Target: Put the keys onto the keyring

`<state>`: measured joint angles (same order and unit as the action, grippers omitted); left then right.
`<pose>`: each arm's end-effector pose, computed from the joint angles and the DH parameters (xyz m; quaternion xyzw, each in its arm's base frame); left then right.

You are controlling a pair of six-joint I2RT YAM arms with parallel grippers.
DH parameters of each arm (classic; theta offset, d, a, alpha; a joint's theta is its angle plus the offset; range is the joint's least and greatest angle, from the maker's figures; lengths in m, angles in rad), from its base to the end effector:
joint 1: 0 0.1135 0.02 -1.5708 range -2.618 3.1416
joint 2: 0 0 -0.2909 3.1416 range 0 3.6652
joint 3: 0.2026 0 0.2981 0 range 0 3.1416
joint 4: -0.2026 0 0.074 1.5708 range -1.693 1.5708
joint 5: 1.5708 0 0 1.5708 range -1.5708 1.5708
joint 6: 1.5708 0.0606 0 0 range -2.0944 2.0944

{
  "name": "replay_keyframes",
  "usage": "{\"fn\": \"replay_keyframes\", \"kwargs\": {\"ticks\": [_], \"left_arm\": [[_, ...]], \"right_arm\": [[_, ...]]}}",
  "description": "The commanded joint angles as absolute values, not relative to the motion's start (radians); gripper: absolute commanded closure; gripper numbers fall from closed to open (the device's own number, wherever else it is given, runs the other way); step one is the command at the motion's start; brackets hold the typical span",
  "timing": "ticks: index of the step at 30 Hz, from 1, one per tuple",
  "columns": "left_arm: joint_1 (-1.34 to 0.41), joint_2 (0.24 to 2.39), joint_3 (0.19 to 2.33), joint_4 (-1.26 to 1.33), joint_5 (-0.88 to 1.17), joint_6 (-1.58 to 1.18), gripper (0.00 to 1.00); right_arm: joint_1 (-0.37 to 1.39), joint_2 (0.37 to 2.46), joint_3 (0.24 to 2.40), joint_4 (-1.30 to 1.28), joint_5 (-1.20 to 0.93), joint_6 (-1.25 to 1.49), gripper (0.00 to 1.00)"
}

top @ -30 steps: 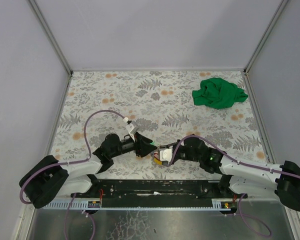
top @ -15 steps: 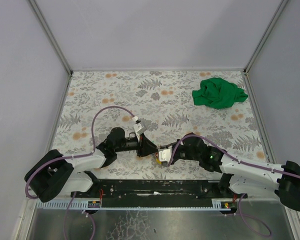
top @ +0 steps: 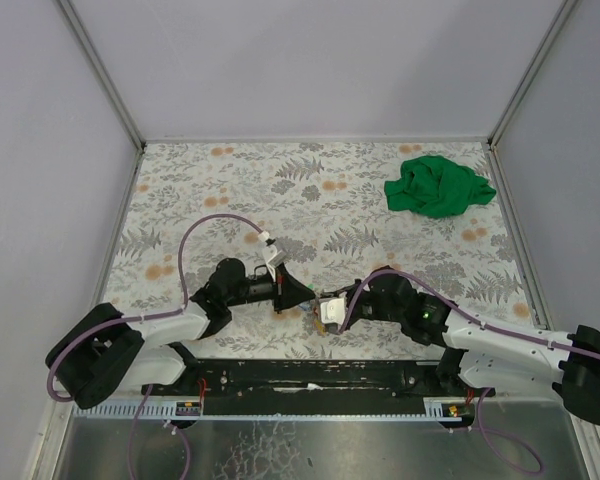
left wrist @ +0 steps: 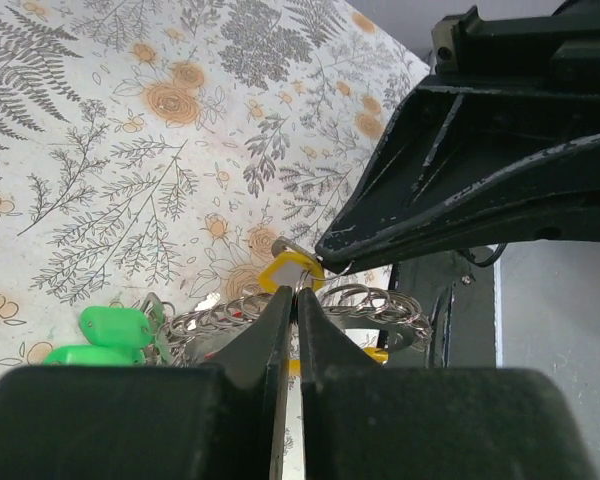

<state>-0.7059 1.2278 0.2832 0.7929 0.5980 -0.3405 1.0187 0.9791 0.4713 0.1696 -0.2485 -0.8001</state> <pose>0.1792 -0.1976 0.1673 0.3204 0.6781 -0.5047 0.4276 0.1275 0.2354 0.2213 -0.6830 0.4408 0.1631 0.5591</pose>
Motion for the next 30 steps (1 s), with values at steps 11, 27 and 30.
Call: {"fn": "replay_keyframes", "kwargs": {"ticks": [11, 27, 30], "left_arm": [[-0.713, 1.147, 0.121, 1.179, 0.256, -0.54, 1.0], [-0.712, 1.016, 0.16, 0.81, 0.102, -0.362, 0.38], [-0.705, 0.919, 0.153, 0.731, 0.016, -0.335, 0.25]], "right_arm": [[1.044, 0.972, 0.361, 0.401, -0.351, -0.625, 1.0], [0.919, 1.165, 0.465, 0.522, -0.175, -0.488, 1.0], [0.847, 1.22, 0.505, 0.56, -0.157, -0.417, 1.0]]}}
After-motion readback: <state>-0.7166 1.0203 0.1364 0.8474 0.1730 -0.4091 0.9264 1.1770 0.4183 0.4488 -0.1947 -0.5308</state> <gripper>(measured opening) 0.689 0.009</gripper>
